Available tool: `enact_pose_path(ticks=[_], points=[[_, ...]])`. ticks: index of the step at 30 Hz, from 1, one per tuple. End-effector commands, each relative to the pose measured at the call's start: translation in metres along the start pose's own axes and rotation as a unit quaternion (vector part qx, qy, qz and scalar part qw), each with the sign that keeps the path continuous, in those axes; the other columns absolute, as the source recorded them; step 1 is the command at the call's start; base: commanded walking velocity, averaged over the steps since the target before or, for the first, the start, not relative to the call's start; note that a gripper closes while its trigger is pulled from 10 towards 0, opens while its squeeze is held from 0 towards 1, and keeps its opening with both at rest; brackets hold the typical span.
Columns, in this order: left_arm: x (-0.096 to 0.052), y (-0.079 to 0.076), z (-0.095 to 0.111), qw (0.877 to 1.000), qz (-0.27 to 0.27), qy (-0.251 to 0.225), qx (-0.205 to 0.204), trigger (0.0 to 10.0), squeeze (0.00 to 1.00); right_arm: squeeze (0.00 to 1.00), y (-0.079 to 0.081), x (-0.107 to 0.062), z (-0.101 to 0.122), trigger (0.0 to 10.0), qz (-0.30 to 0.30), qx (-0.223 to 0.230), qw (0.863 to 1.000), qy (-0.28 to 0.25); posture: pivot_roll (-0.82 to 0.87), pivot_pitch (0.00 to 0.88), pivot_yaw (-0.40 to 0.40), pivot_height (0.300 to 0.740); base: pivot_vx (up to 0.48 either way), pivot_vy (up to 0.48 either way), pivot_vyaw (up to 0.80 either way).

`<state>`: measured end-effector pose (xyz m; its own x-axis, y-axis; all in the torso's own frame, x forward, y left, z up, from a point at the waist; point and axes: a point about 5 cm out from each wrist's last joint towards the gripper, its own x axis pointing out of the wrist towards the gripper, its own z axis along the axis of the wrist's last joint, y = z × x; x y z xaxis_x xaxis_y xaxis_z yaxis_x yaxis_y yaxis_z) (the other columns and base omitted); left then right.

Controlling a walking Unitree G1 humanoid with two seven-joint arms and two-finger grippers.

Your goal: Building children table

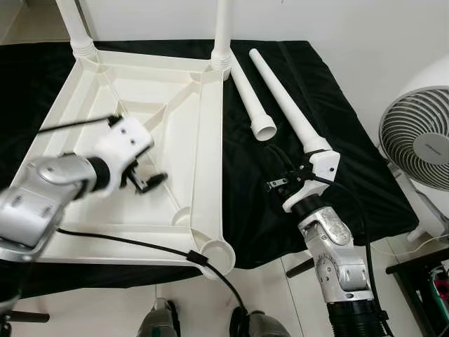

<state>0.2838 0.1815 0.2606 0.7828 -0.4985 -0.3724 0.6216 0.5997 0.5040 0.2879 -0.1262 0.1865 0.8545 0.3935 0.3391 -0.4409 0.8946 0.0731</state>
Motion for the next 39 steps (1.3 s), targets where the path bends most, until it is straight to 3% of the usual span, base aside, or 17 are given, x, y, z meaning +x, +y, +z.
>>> enact_pose_path(ticks=[1, 2, 8, 11, 15, 19, 23, 32, 39], points=[[-0.004, -0.003, 0.003, 1.0, -0.019, -0.009, 0.012, 10.0, 1.0, 0.0, 0.0, -0.002, -0.001, 10.0, 0.002, -0.001, 1.0, 0.002, 0.14, 0.162, -0.06, 0.74, 0.0, 0.0, 0.0], [-0.009, -0.002, 0.004, 1.0, -0.022, -0.011, 0.004, 10.0, 0.0, 0.0, 0.001, -0.002, -0.002, 10.0, 0.003, 0.0, 1.0, 0.002, 0.15, 0.161, -0.059, 0.74, 0.0, 0.0, 0.0], [-0.018, -0.008, 0.004, 0.999, -0.05, -0.011, -0.011, 10.0, 0.0, 0.0, 0.002, -0.001, -0.003, 10.0, 0.006, 0.002, 1.0, 0.002, 0.17, 0.165, -0.06, 0.74, 0.0, 0.0, 0.0], [-0.029, -0.017, -0.007, 0.997, -0.072, 0.025, -0.003, 10.0, 0.0, 0.0, 0.003, 0.0, -0.004, 10.0, 0.009, 0.004, 1.0, 0.003, 0.19, 0.177, -0.068, 0.74, 0.0, 0.0, 0.0], [-0.032, -0.021, -0.016, 0.996, -0.076, 0.05, 0.016, 10.0, 0.0, 0.0, 0.004, 0.002, -0.005, 10.0, 0.013, 0.007, 1.0, 0.005, 0.2, 0.182, -0.074, 0.74, 0.0, 0.0, 0.0], [-0.025, -0.021, -0.019, 0.997, -0.062, 0.048, 0.018, 10.0, 0.0, 0.0, 0.006, 0.004, -0.007, 10.0, 0.017, 0.011, 1.0, 0.006, 0.2, 0.183, -0.077, 0.74, 0.0, 0.0, 0.0], [0.011, -0.008, -0.02, 1.0, 0.009, 0.019, 0.012, 10.0, 0.0, 0.0, 0.005, 0.005, -0.004, 10.0, 0.018, 0.007, 1.0, 0.004, 0.17, 0.182, -0.068, 0.74, 0.0, 0.0, 0.0], [0.027, 0.003, -0.02, 1.0, 0.028, 0.007, 0.011, 10.0, 0.0, 0.0, 0.001, -0.001, -0.002, 10.0, 0.0, -0.001, 1.0, 0.0, 0.14, 0.18, -0.045, 0.74, 0.0, 0.0, 0.0], [0.047, 0.011, -0.037, 0.998, 0.025, 0.037, 0.042, 10.0, 0.0, 0.0, -0.001, -0.004, 0.0, 10.0, -0.009, -0.003, 1.0, -0.001, 0.12, 0.183, -0.035, 0.74, 0.0, 0.0, 0.0]])
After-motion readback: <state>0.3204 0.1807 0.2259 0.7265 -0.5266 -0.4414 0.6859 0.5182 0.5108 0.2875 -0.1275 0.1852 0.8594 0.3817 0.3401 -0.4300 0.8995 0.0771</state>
